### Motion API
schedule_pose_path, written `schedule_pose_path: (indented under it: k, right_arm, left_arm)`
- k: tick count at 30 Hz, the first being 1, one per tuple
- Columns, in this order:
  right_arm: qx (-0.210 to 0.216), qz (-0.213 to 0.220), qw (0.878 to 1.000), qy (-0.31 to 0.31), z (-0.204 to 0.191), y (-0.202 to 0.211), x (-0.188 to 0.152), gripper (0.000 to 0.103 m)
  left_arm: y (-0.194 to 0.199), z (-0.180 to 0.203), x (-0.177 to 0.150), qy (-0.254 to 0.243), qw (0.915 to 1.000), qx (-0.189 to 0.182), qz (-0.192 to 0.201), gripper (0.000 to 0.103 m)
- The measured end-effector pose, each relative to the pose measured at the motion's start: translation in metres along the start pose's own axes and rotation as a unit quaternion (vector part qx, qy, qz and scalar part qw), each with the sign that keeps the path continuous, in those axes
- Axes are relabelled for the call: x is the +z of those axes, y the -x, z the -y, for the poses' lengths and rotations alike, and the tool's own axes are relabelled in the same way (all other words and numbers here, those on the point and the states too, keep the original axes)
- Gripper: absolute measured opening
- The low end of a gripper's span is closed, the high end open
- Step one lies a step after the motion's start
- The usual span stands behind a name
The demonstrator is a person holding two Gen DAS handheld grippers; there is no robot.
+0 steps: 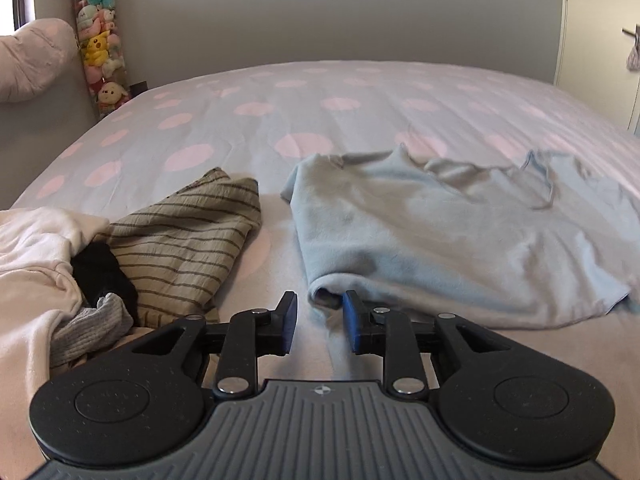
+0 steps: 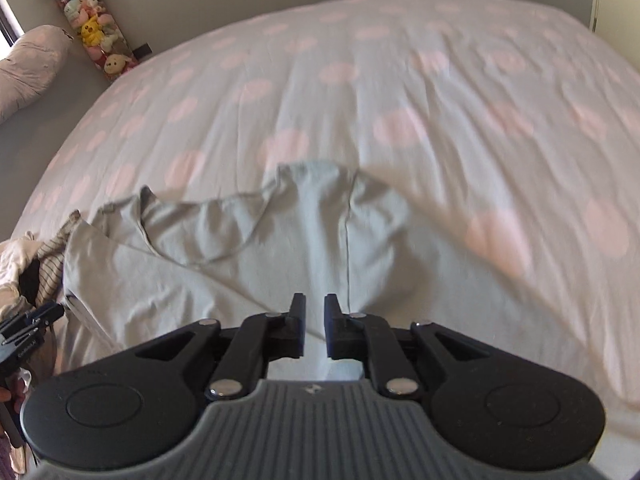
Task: Fold clothes
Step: 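Fold the lifted shirt half over with the right gripper while the left gripper pins the edge, then lay the folded half flat and open both grippers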
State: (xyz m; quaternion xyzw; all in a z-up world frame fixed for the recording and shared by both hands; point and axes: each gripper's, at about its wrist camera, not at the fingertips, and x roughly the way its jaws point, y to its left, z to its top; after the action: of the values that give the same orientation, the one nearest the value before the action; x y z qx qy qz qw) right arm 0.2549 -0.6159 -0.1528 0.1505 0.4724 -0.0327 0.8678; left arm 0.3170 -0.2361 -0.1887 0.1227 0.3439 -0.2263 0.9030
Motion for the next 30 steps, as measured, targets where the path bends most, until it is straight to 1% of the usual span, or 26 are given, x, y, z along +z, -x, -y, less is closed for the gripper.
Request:
schedule_pose_path:
  k: [3,4,5,7,8,9,10,11,13,14,15,16,17,19,22,24,27,30]
  right_arm:
    - [-0.008,-0.018,1.000,-0.008,0.011,-0.015,-0.012,0.016]
    - [-0.007,-0.022,1.000,-0.013,0.015,-0.018,-0.016,0.022]
    - [-0.006,-0.025,1.000,-0.018,0.017,-0.020,-0.018,0.031]
    - [-0.003,-0.030,0.999,-0.021,0.019,-0.024,-0.024,0.031]
    - [-0.003,-0.032,0.999,-0.020,0.018,-0.025,-0.026,0.030]
    - [-0.003,-0.034,0.999,-0.019,0.018,-0.027,-0.029,0.027]
    - [-0.005,-0.031,0.999,-0.016,0.017,-0.026,-0.030,0.011]
    - [-0.007,-0.027,1.000,-0.013,0.016,-0.025,-0.032,0.004]
    - [-0.004,-0.018,1.000,-0.009,0.013,-0.020,-0.032,0.004]
    - [-0.003,-0.014,1.000,-0.006,0.011,-0.017,-0.032,0.004]
    - [-0.004,-0.009,1.000,0.001,0.008,-0.013,-0.032,0.004]
    - [-0.005,-0.004,1.000,0.008,0.005,-0.010,-0.032,0.003]
    - [-0.007,0.002,1.000,0.017,0.002,-0.006,-0.030,0.003]
    - [-0.013,0.009,0.999,0.029,-0.003,-0.001,-0.027,0.003]
    - [-0.025,0.032,0.999,0.032,-0.005,0.008,-0.015,0.003]
    - [-0.033,0.058,0.997,0.030,-0.005,0.018,0.000,0.002]
    - [-0.051,0.084,0.995,0.033,-0.003,0.026,0.024,0.002]
    - [-0.083,0.085,0.992,0.038,0.001,0.017,0.050,0.002]
  left_arm:
    - [-0.007,-0.001,-0.003,-0.001,1.0000,-0.003,-0.006,0.023]
    - [-0.008,-0.002,-0.003,0.000,1.0000,-0.006,-0.006,0.024]
    - [-0.009,-0.001,-0.004,-0.004,0.9999,-0.010,-0.006,0.026]
    - [-0.010,0.001,-0.005,-0.012,0.9998,-0.011,-0.007,0.039]
    - [-0.011,0.001,-0.006,-0.016,0.9998,-0.009,-0.007,0.042]
    - [-0.012,0.000,-0.006,-0.012,0.9999,-0.006,-0.005,0.042]
    - [-0.013,-0.001,-0.007,-0.007,1.0000,-0.004,-0.004,0.042]
    - [-0.013,-0.003,-0.006,0.003,1.0000,-0.006,0.001,0.042]
    - [-0.014,-0.008,-0.004,0.025,0.9996,-0.015,0.005,0.042]
    - [-0.015,-0.010,-0.004,0.035,0.9992,-0.020,0.004,0.039]
    - [-0.016,-0.011,-0.004,0.037,0.9990,-0.026,0.002,0.027]
    - [-0.016,-0.010,-0.005,0.034,0.9990,-0.027,0.003,0.018]
    - [-0.016,-0.008,-0.006,0.032,0.9991,-0.028,0.005,0.016]
    - [-0.016,-0.006,-0.007,0.030,0.9991,-0.029,0.010,0.007]
    - [-0.013,-0.007,-0.006,0.028,0.9992,-0.024,0.012,0.005]
    - [-0.012,-0.010,-0.006,0.029,0.9993,-0.022,0.009,0.005]
    - [-0.013,-0.011,-0.007,0.028,0.9994,-0.022,0.003,0.005]
    - [-0.014,-0.005,-0.007,0.006,0.9999,-0.014,-0.002,0.004]
